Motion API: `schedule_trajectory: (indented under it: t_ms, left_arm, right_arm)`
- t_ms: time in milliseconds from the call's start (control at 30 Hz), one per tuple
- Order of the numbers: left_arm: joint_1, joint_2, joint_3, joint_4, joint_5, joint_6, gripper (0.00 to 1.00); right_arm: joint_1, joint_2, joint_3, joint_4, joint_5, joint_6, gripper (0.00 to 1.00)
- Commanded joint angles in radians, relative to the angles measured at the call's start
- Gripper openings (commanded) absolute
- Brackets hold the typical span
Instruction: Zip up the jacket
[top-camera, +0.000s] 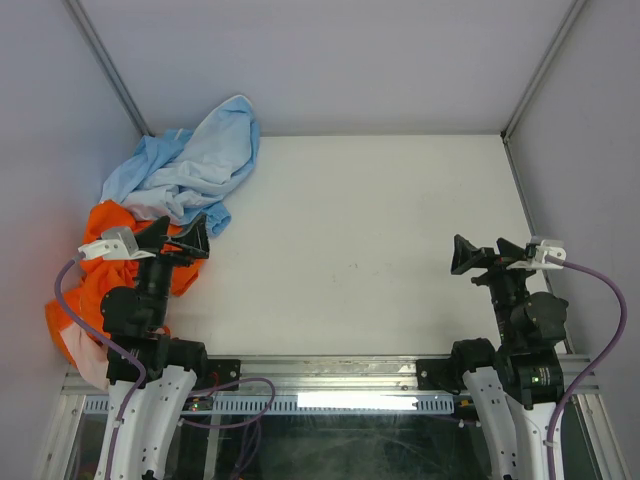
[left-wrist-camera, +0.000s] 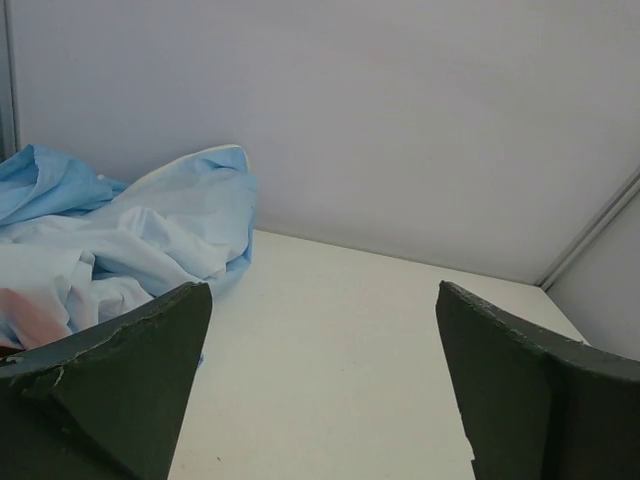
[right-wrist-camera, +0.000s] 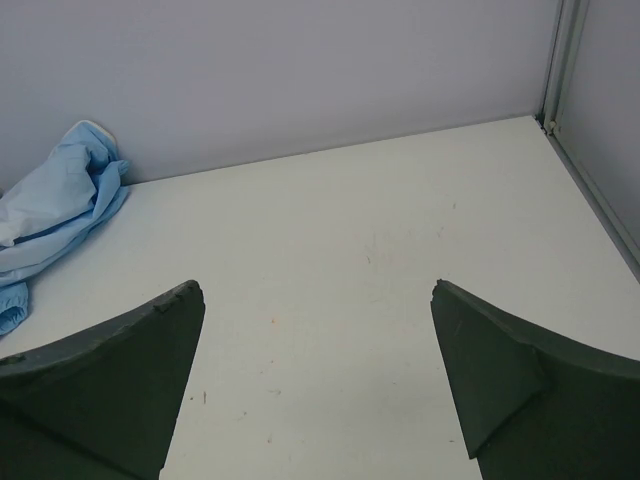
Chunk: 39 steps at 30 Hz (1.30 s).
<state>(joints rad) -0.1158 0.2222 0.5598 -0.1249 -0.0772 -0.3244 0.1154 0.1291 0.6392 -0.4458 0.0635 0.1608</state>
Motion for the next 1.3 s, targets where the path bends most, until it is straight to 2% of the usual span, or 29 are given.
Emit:
schedule_trajectory:
  t_ms: [0, 400, 567, 733, 933, 1033, 1133, 1267]
  left_arm:
    - [0.013, 0.003, 0.002, 0.052, -0.026, 0.021, 0.99]
    - [0.012, 0.117, 0.036, -0.009, -0.140, -0.014, 0.99]
    - [0.013, 0.277, 0.109, -0.169, -0.282, -0.047, 0.99]
    - [0.025, 0.529, 0.186, -0.326, -0.462, -0.124, 0.99]
    - [0.105, 0.799, 0.296, -0.450, -0.588, -0.207, 0.99]
    - [0.165, 0.858, 0.310, -0.462, -0.626, -0.251, 0.99]
    - [0.259, 0.923, 0.294, -0.450, -0.587, -0.292, 0.99]
    - [0.390, 1.042, 0.266, -0.435, -0.451, -0.362, 0.99]
  right_arm:
    - [-0.006, 0.010, 0.012, 0.064, 0.010, 0.000, 1.00]
    - [-0.009, 0.001, 0.002, 0.054, 0.034, 0.008, 1.00]
    - [-0.008, 0.030, 0.007, 0.049, 0.021, 0.008, 0.99]
    - [-0.009, 0.028, 0.000, 0.055, 0.003, 0.001, 0.99]
    - [-0.008, 0.026, 0.001, 0.055, -0.046, -0.015, 1.00]
    - [-0.008, 0.027, -0.001, 0.058, -0.052, -0.017, 1.00]
    - [-0.009, 0.027, -0.006, 0.065, -0.073, -0.018, 1.00]
    - [-0.009, 0.015, -0.007, 0.061, -0.085, -0.021, 0.99]
